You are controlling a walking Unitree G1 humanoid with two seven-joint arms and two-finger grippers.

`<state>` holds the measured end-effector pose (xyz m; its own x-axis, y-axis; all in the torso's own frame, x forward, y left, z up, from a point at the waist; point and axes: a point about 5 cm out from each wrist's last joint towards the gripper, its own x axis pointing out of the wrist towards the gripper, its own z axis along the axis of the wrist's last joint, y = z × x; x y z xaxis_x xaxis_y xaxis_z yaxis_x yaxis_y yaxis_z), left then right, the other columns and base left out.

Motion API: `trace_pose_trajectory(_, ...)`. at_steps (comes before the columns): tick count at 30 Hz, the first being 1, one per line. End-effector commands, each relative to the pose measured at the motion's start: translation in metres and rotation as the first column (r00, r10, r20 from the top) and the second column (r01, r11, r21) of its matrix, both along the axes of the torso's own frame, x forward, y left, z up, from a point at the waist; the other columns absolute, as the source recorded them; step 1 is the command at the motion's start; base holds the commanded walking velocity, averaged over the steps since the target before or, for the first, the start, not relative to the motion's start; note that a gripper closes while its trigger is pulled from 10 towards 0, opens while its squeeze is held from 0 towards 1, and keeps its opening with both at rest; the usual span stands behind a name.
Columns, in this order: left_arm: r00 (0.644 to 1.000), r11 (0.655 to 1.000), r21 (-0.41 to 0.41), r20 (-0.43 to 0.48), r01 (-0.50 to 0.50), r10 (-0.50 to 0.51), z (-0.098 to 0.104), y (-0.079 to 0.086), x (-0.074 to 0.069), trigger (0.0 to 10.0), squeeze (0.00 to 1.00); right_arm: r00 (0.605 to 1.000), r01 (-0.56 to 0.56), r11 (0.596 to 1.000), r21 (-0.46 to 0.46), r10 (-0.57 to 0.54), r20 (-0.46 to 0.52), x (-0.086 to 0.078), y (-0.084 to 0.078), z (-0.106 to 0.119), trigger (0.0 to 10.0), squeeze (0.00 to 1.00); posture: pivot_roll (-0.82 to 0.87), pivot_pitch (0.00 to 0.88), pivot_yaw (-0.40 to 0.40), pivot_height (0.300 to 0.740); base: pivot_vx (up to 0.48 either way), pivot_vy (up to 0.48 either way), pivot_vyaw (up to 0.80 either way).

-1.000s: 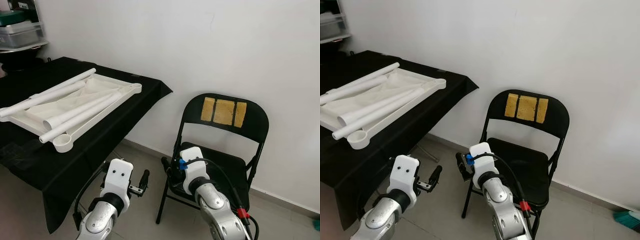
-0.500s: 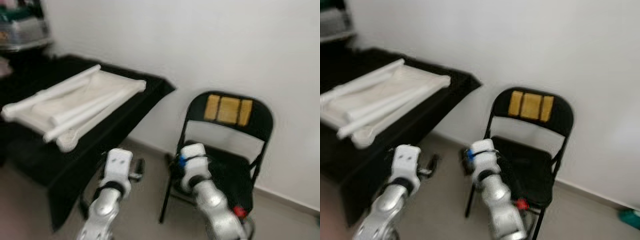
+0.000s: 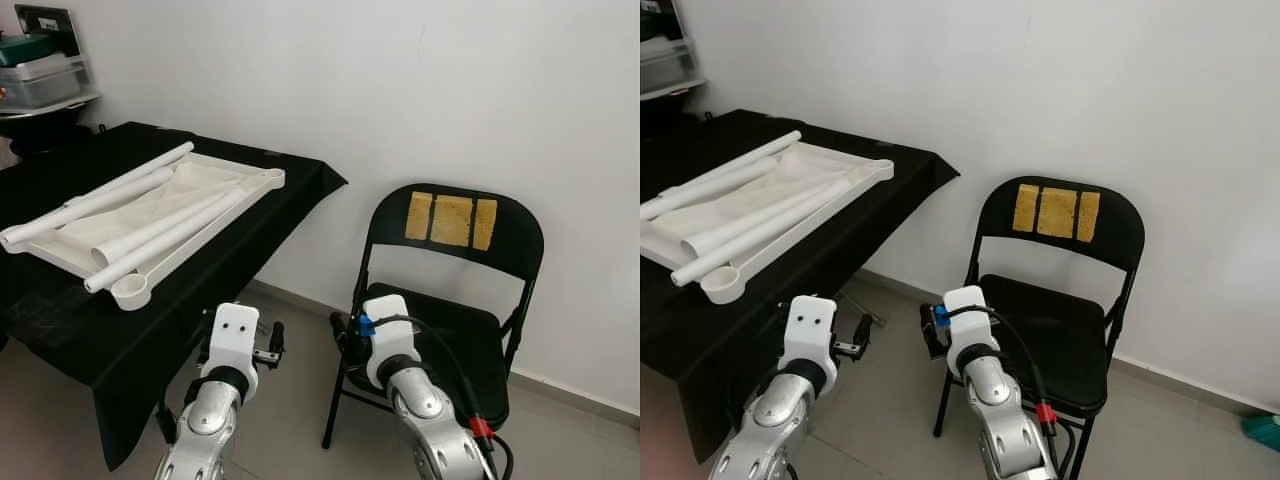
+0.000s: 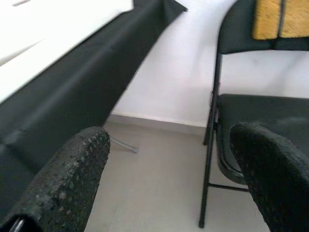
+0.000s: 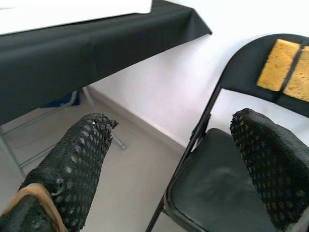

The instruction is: Building children table

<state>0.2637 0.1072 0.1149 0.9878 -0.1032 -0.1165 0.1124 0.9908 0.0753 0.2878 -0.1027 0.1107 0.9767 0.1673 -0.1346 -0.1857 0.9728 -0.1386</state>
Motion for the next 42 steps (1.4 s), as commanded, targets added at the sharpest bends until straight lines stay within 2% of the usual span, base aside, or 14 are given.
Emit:
trace_pose_trajectory(1,0.998,0.997,0.042,0.016,0.065,-0.066,-0.002,-0.003,-0.006,10.0,0.0,0.994,0.044,0.999,-0.004,-0.044,0.101,-0.001,-0.006,0.014,10.0,0.0,-0.02,0.0,-0.012,0.74,0.0,0.0,0.0)
trace_pose_trajectory(2,0.995,0.992,0.106,0.067,0.065,-0.072,0.004,-0.001,-0.006,10.0,0.0,0.983,0.08,0.997,-0.022,-0.075,0.165,-0.003,-0.012,0.024,10.0,0.0,-0.02,0.0,-0.017,0.74,0.0,0.0,0.0)
trace_pose_trajectory(7,0.986,0.985,0.169,0.155,0.028,-0.055,0.019,0.01,-0.008,10.0,0.0,0.96,0.132,0.991,-0.011,-0.125,0.252,-0.007,-0.024,0.04,10.0,0.0,-0.02,0.0,-0.018,0.74,0.0,0.0,0.0)
trace_pose_trajectory(11,0.98,0.994,0.101,0.2,-0.043,0.022,0.03,0.018,-0.012,10.0,0.0,0.961,0.101,0.994,0.028,-0.105,0.258,-0.013,-0.018,0.043,10.0,0.0,-0.01,0.0,-0.025,0.74,0.0,0.0,0.0)
trace_pose_trajectory(16,0.978,0.997,0.072,0.209,-0.041,0.026,0.033,0.016,-0.007,10.0,0.0,0.962,0.084,0.996,0.03,-0.089,0.259,-0.008,-0.012,0.043,10.0,0.0,-0.01,0.0,-0.018,0.74,0.0,0.0,0.0)
trace_pose_trajectory(17,0.977,0.997,0.069,0.211,-0.044,0.028,0.033,0.015,-0.006,10.0,1.0,0.96,0.08,0.996,0.029,-0.085,0.266,-0.007,-0.01,0.045,10.0,0.0,-0.01,0.0,-0.018,0.74,0.0,0.0,0.0)
trace_pose_trajectory(20,0.978,0.996,0.074,0.208,-0.044,0.028,0.033,0.014,-0.006,10.0,1.0,0.959,0.079,0.997,0.024,-0.083,0.272,-0.006,-0.01,0.047,10.0,0.0,-0.01,0.0,-0.017,0.74,0.0,0.0,0.0)
trace_pose_trajectory(21,0.978,0.997,0.065,0.207,-0.038,0.024,0.033,0.014,-0.006,10.0,1.0,0.959,0.072,0.997,0.029,-0.077,0.274,-0.006,-0.009,0.047,10.0,1.0,-0.01,0.0,-0.014,0.74,0.0,0.0,0.0)
trace_pose_trajectory(28,0.983,0.996,0.077,0.184,-0.034,0.019,0.029,0.013,-0.009,10.0,1.0,0.963,0.049,0.999,0.021,-0.053,0.266,-0.009,-0.008,0.044,10.0,1.0,-0.01,0.0,-0.016,0.74,0.0,0.0,0.0)
trace_pose_trajectory(29,0.983,0.996,0.087,0.182,-0.035,0.019,0.029,0.013,-0.009,10.0,0.44,0.965,0.045,0.999,0.025,-0.05,0.258,-0.009,-0.007,0.043,10.0,1.0,-0.01,0.0,-0.019,0.74,0.0,0.0,0.0)
trace_pose_trajectory(30,0.983,0.995,0.089,0.18,-0.037,0.021,0.028,0.013,-0.009,10.0,0.0,0.964,0.045,0.999,0.015,-0.047,0.26,-0.009,-0.007,0.043,10.0,1.0,-0.01,0.0,-0.017,0.74,0.0,0.0,0.0)
trace_pose_trajectory(38,0.986,0.997,0.066,0.164,-0.045,0.033,0.026,0.013,-0.007,10.0,0.0,0.964,0.036,0.999,0.008,-0.037,0.265,-0.008,-0.006,0.044,10.0,1.0,-0.02,0.0,-0.015,0.74,0.0,0.0,0.0)
trace_pose_trajectory(39,0.986,0.998,0.051,0.164,-0.039,0.03,0.027,0.011,-0.008,10.0,0.0,0.969,0.038,0.999,0.005,-0.038,0.243,-0.007,-0.004,0.043,10.0,0.07,-0.02,0.0,-0.014,0.74,0.0,0.0,0.0)
trace_pose_trajectory(42,0.985,0.998,0.055,0.169,-0.042,0.032,0.027,0.01,-0.008,10.0,0.0,0.972,0.017,1.0,0.008,-0.018,0.235,-0.007,-0.002,0.042,10.0,0.0,-0.02,0.0,-0.022,0.74,0.0,0.0,0.0)
